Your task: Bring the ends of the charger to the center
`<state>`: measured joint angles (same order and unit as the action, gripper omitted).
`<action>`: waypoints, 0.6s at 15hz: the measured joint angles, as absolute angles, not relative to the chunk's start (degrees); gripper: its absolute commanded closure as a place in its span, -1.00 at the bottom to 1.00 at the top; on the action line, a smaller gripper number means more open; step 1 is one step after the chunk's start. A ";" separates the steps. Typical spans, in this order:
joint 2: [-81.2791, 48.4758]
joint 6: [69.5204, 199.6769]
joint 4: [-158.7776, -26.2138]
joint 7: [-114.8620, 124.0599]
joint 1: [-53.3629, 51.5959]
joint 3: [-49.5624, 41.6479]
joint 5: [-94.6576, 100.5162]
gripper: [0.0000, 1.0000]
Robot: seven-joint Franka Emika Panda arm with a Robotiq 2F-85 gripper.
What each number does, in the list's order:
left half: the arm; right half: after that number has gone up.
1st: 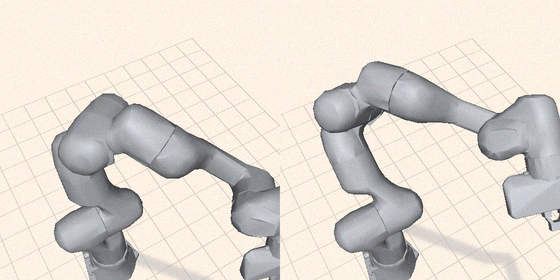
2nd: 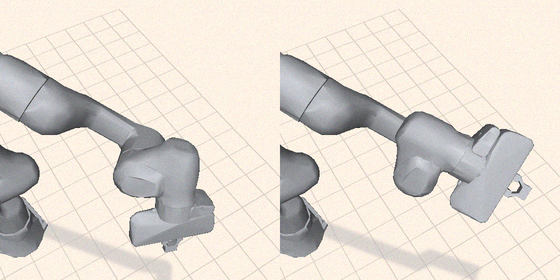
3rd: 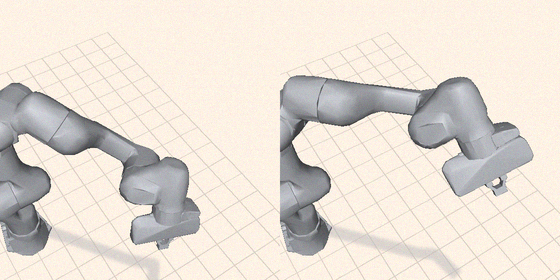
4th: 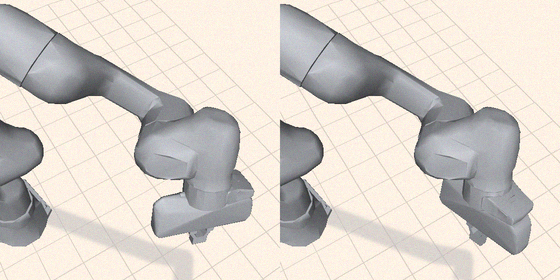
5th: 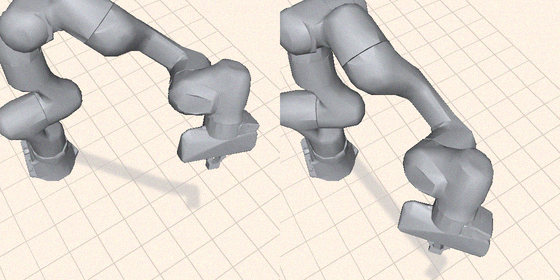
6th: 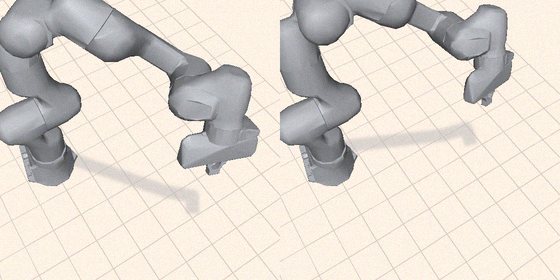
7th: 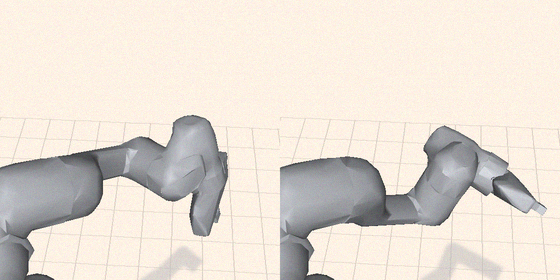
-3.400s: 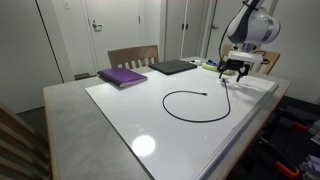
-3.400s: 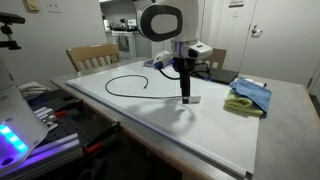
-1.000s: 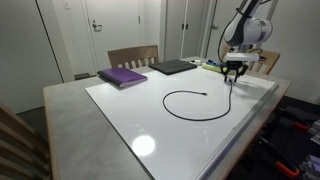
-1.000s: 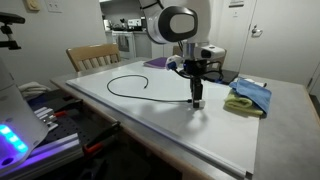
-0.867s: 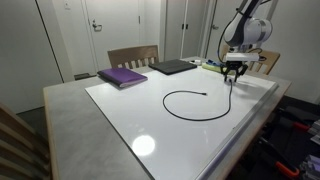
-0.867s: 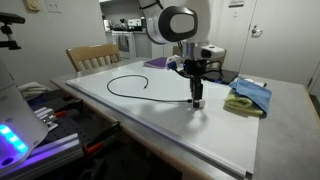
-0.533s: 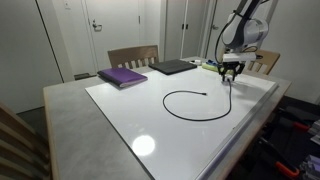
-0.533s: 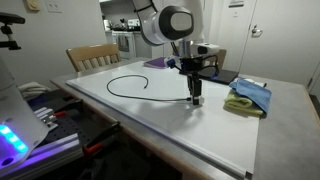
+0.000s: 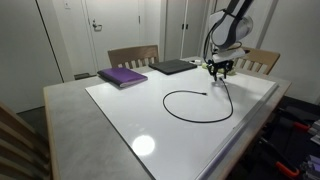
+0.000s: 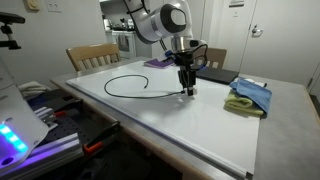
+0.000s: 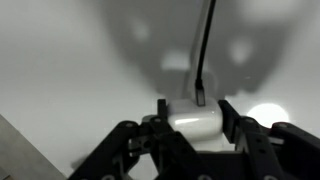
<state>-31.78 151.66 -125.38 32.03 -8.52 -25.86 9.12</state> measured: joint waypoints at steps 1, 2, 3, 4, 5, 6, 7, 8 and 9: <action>-31.80 151.67 -125.45 32.03 -8.37 -25.83 9.12 -0.06; -31.81 151.69 -125.46 32.00 -7.99 -25.84 9.12 0.44; -31.81 151.71 -125.46 31.97 -7.71 -25.84 9.12 0.44; -31.80 151.70 -125.46 32.02 -7.63 -25.84 9.15 0.44; -31.81 151.72 -125.45 31.92 -7.59 -25.69 9.17 0.44; -31.80 152.08 -125.43 31.26 -7.55 -25.20 9.22 0.44; -31.79 152.77 -125.41 30.28 -7.51 -24.47 9.23 0.44; -31.79 153.44 -125.31 29.01 -7.46 -23.55 9.23 0.44; -31.78 153.93 -125.05 27.47 -7.27 -22.36 9.21 0.44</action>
